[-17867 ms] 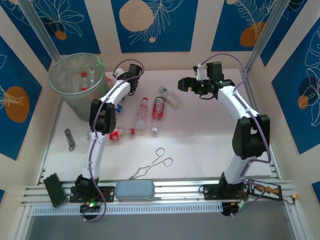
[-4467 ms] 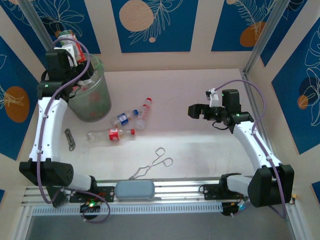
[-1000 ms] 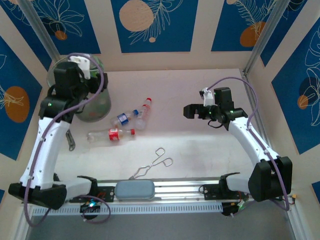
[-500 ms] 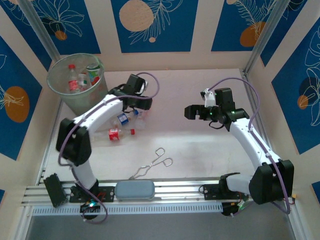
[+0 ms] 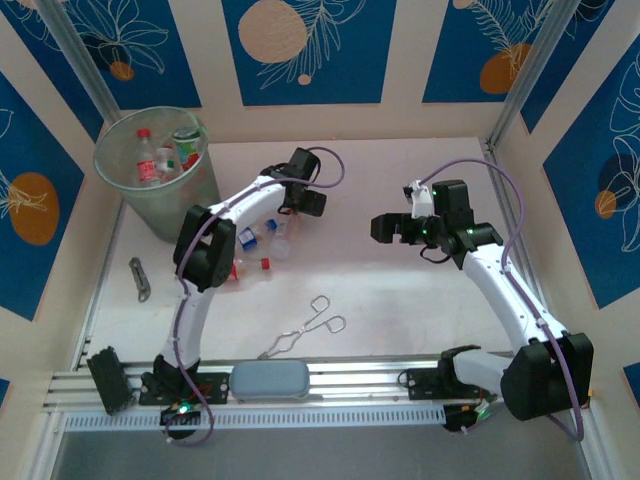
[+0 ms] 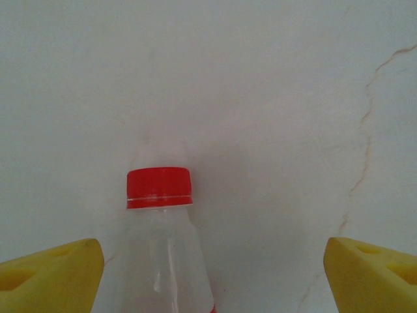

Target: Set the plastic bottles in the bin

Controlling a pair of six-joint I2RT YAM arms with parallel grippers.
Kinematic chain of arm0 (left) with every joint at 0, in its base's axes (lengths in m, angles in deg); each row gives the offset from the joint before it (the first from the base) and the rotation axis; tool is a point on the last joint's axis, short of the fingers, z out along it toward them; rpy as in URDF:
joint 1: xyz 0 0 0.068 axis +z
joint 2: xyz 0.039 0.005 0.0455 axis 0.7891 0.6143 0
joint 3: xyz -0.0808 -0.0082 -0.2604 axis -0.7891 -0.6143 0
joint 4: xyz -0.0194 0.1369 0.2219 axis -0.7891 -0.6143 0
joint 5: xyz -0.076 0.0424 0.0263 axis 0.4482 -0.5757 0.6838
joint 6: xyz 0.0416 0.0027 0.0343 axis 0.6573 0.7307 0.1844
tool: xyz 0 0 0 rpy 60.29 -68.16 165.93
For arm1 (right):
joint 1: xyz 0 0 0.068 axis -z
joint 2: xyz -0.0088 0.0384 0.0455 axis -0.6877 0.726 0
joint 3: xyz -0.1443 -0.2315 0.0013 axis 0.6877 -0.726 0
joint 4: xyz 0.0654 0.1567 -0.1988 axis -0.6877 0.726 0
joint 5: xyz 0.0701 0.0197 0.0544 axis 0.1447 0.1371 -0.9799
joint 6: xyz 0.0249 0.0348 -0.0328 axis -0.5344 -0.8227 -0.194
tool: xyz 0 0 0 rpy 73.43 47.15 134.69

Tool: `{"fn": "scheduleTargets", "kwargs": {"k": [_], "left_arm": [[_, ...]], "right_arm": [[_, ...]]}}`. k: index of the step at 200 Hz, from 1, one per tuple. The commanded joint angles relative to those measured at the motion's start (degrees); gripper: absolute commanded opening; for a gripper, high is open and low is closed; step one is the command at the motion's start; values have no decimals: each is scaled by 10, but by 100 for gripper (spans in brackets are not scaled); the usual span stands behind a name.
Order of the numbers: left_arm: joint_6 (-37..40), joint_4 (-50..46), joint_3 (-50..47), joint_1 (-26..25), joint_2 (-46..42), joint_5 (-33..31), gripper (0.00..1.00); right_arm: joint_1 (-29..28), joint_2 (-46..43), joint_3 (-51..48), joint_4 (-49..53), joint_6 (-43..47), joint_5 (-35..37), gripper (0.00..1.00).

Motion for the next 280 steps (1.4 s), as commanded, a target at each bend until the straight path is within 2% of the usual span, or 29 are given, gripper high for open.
{"fn": "scheduleTargets", "kwargs": {"k": [1, 46, 58, 98, 121, 183, 222, 252, 280], "left_arm": [[0, -26, 27, 8, 19, 3, 82], [-2, -35, 38, 10, 49, 5, 72], [-3, -32, 36, 11, 51, 2, 64], [-5, -29, 36, 17, 53, 4, 47], [-1, -36, 44, 18, 45, 10, 43], [13, -21, 50, 12, -92, 68, 34], [41, -59, 117, 18, -175, 86, 32], [53, -73, 175, 58, -242, 94, 29], [56, -67, 209, 145, -292, 65, 24]], "right_arm": [[2, -11, -10, 9, -1, 3, 99], [3, -9, -12, 5, 0, 1, 99], [4, -10, -12, 5, 1, 2, 99], [6, -13, -16, 2, 0, 2, 99], [6, -14, -17, 2, 1, 2, 99], [15, -6, -14, -3, 1, 2, 99], [16, 3, -9, -8, 1, 0, 99], [16, 10, -8, -12, 1, -1, 99], [16, 15, -12, -19, 1, -4, 99]]}}
